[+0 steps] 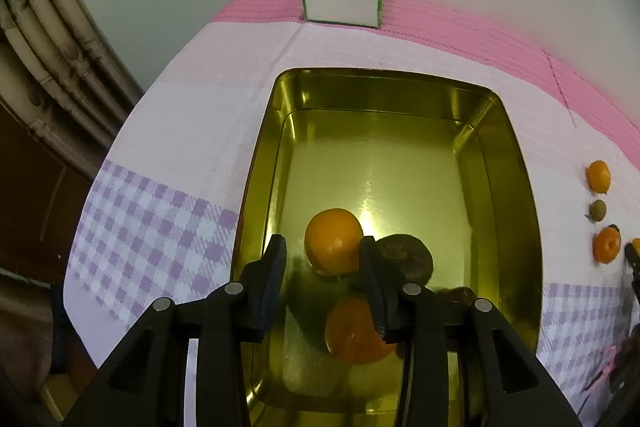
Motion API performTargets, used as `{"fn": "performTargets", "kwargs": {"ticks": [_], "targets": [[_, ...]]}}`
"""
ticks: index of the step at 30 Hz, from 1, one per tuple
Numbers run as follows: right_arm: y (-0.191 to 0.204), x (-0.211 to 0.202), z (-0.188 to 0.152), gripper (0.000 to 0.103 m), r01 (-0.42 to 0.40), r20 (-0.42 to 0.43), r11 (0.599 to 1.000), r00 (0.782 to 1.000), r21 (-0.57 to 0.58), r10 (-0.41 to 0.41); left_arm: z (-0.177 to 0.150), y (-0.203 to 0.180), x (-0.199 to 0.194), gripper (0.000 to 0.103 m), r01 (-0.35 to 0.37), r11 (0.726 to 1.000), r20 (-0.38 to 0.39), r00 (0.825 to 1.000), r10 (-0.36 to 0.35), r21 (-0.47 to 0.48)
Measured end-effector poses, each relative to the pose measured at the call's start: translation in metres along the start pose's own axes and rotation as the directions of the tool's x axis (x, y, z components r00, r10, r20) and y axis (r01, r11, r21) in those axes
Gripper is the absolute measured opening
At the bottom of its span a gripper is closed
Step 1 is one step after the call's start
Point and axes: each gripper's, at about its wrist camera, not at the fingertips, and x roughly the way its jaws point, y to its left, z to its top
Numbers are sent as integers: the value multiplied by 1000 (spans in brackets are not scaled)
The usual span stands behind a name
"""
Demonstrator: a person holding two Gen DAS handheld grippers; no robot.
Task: Organize fruits
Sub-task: 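Carry the orange into the tin tray and open the left gripper, then carry the large orange over the tray and open the right gripper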
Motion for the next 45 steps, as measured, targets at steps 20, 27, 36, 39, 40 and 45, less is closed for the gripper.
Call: {"fn": "performTargets", "kwargs": {"ticks": [20, 27, 36, 39, 40, 45], "targets": [[-6, -3, -3, 40, -18, -4, 999, 1000, 42, 19, -33, 22, -40, 56, -1, 1000, 60, 998, 1, 6], [-1, -8, -4, 36, -8, -3, 999, 1000, 42, 8, -36, 23, -37, 60, -7, 1000, 59, 998, 7, 4], [8, -10, -2, 36, 38, -21, 999, 999, 27, -37, -36, 26, -34, 68, 11, 1000, 56, 998, -11, -5], [12, -14, 1, 36, 43, -23, 999, 999, 22, -43, -36, 27, -34, 70, 11, 1000, 61, 998, -10, -6], [15, -16, 2, 36, 46, -19, 999, 999, 18, -45, -35, 27, -34, 70, 14, 1000, 65, 998, -14, -7], [37, -38, 14, 36, 5, 21, 1000, 1000, 1, -5, -34, 29, -37, 78, 1, 1000, 83, 997, 1, -18]]}}
